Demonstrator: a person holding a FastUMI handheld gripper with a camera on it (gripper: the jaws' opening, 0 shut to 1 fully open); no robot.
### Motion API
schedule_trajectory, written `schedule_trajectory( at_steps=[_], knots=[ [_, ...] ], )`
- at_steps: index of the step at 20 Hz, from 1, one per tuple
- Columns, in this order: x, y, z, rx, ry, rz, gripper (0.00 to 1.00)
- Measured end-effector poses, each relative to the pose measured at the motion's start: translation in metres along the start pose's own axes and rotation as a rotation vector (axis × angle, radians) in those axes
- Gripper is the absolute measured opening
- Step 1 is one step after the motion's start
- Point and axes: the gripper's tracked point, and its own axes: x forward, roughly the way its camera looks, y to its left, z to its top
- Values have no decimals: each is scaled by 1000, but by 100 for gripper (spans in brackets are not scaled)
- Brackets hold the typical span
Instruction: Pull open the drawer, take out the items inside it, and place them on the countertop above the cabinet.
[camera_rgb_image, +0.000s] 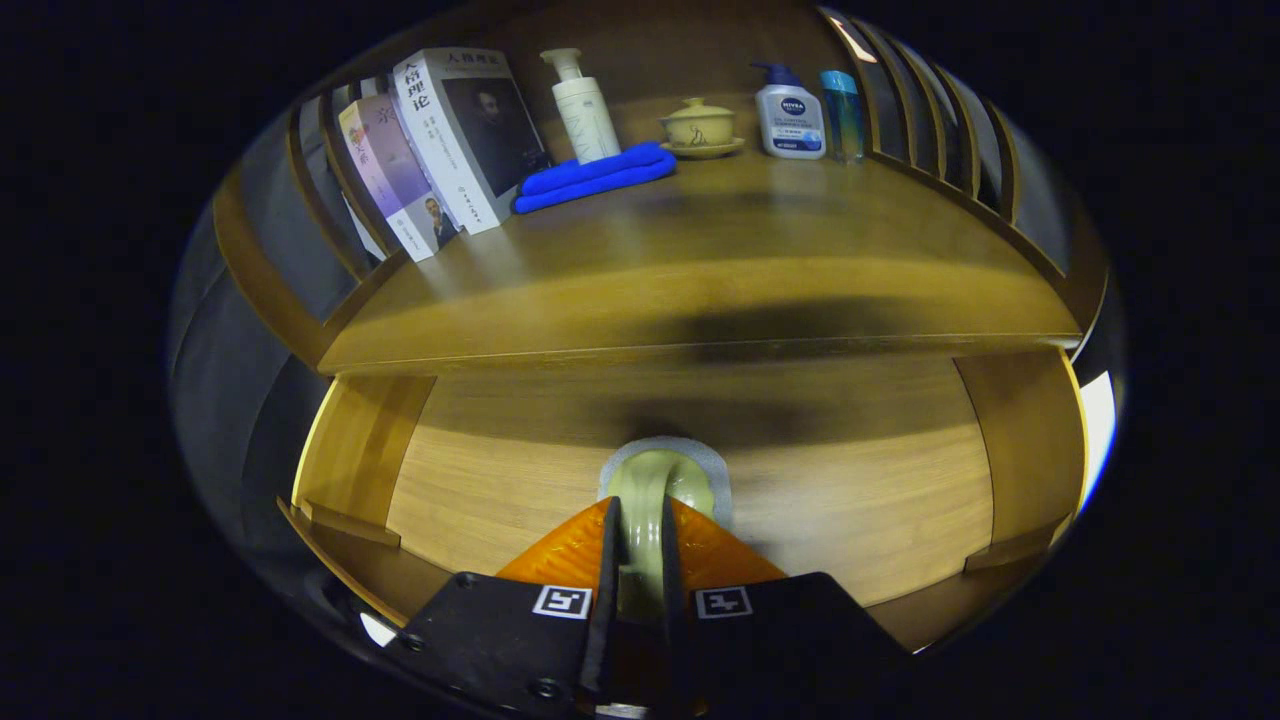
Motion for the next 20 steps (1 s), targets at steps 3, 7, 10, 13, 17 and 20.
schedule_trajectory(
  at_steps=[3, 7, 10, 13, 17, 20],
  knots=[
    [-6, -1, 5, -43, -57, 9, 12],
    [-19, 2, 11, -46, -121, 20, 12],
    [-27, -2, 14, -69, -156, 2, 12],
    [-36, 0, 15, -70, -191, 17, 12],
    [-52, 5, 23, -83, -261, 36, 12],
    [-66, 9, 30, -95, -303, 47, 12]
  ],
)
